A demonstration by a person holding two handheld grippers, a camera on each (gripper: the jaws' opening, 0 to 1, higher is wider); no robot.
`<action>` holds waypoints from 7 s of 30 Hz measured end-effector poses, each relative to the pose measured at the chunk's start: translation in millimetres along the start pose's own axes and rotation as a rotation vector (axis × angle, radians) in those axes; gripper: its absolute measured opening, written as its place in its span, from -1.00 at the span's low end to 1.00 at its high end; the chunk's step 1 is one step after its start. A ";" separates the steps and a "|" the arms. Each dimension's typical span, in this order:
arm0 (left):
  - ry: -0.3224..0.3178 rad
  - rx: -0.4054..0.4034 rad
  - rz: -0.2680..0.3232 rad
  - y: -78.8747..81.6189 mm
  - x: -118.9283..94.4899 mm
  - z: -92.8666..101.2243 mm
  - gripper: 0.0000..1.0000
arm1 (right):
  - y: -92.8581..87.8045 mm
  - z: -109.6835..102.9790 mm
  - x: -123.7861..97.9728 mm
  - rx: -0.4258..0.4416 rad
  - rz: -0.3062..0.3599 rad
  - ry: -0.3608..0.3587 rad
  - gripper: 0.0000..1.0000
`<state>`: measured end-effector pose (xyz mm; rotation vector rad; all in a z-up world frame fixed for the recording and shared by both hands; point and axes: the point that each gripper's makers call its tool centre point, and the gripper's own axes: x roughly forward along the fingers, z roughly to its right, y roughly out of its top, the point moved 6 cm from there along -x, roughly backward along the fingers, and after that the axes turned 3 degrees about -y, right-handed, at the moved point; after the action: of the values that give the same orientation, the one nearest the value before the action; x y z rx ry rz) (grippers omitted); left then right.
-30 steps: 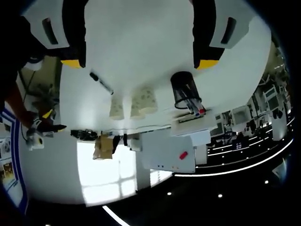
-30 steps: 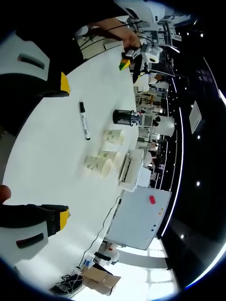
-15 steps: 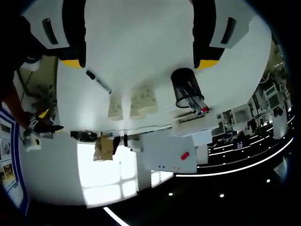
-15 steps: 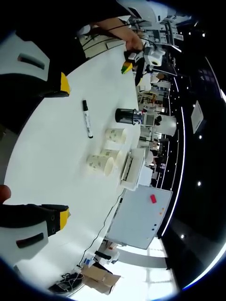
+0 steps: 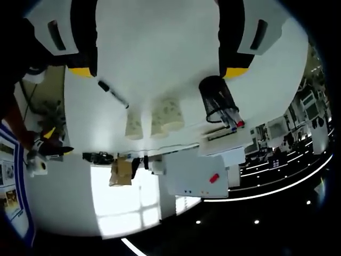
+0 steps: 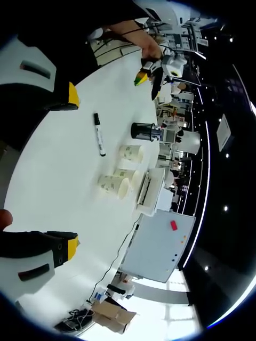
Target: Place the scattered laser pointers and whiteboard markers into the pen holder and stack the scattered paper cups together
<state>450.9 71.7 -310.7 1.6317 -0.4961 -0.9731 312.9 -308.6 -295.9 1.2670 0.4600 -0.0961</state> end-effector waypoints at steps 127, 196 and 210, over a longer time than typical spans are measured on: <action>-0.287 0.138 -0.092 11.0 148.7 96.3 0.77 | -6.6 4.2 -8.9 0.016 0.006 -0.018 0.78; -0.281 -0.036 -0.174 -7.5 208.0 90.0 -0.26 | -15.4 7.9 -6.2 0.030 -0.017 -0.022 0.77; -0.247 -0.005 -0.179 -8.0 209.3 90.0 -0.42 | -13.4 6.3 -3.9 0.024 -0.019 -0.019 0.77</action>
<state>497.1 -136.1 -392.4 1.5796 -0.5187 -1.3181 306.9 -319.4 -305.0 1.2843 0.4560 -0.1296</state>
